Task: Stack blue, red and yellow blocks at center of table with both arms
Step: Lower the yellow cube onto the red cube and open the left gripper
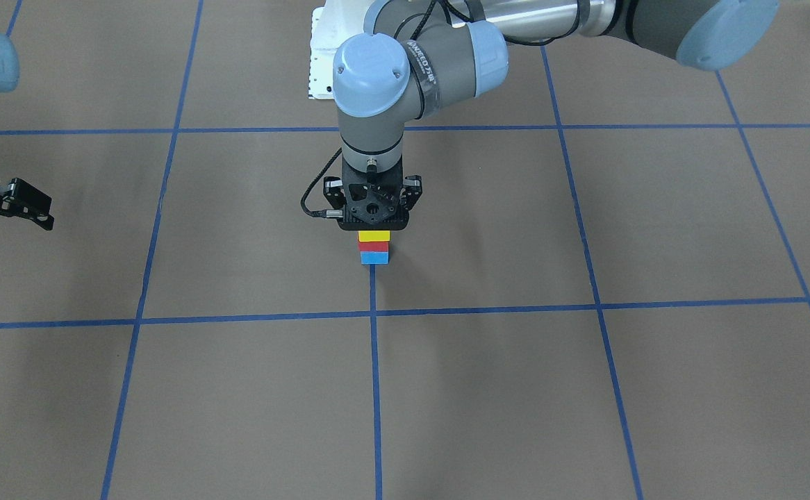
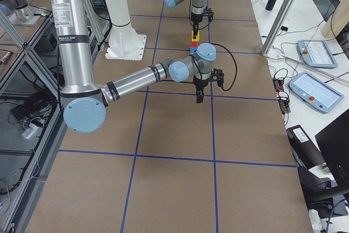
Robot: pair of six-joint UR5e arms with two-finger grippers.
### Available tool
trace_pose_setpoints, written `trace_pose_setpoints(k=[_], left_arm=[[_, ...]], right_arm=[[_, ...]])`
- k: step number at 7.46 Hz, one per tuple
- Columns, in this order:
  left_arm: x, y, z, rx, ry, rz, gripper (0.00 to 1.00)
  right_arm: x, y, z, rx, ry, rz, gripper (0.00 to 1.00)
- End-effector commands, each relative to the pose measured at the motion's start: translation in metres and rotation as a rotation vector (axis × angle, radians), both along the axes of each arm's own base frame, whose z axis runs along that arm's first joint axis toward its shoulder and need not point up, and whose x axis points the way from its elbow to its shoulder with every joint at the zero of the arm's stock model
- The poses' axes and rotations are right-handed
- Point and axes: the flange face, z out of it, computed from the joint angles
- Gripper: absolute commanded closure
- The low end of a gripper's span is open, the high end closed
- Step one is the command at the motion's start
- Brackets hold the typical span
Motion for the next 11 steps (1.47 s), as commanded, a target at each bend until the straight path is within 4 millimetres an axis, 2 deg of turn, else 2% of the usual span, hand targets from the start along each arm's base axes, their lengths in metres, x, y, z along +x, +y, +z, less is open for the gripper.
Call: trace_pose_setpoints(k=[1, 10, 11], left_arm=[[-0.0008, 0.001, -0.0008, -0.003, 0.003, 0.002, 1.0], [-0.0002, 0.0006, -0.001, -0.003, 0.003, 0.002, 0.98], [0.0002, 0.0002, -0.0005, -0.002, 0.002, 0.001, 0.57]], right_arm=[[0.0, -0.0001, 0.0002, 0.0, 0.001, 0.0, 0.0], [0.0001, 0.0001, -0.0005, 0.002, 0.0, 0.0, 0.0], [0.0, 0.0002, -0.0006, 0.001, -0.001, -0.001, 0.0]])
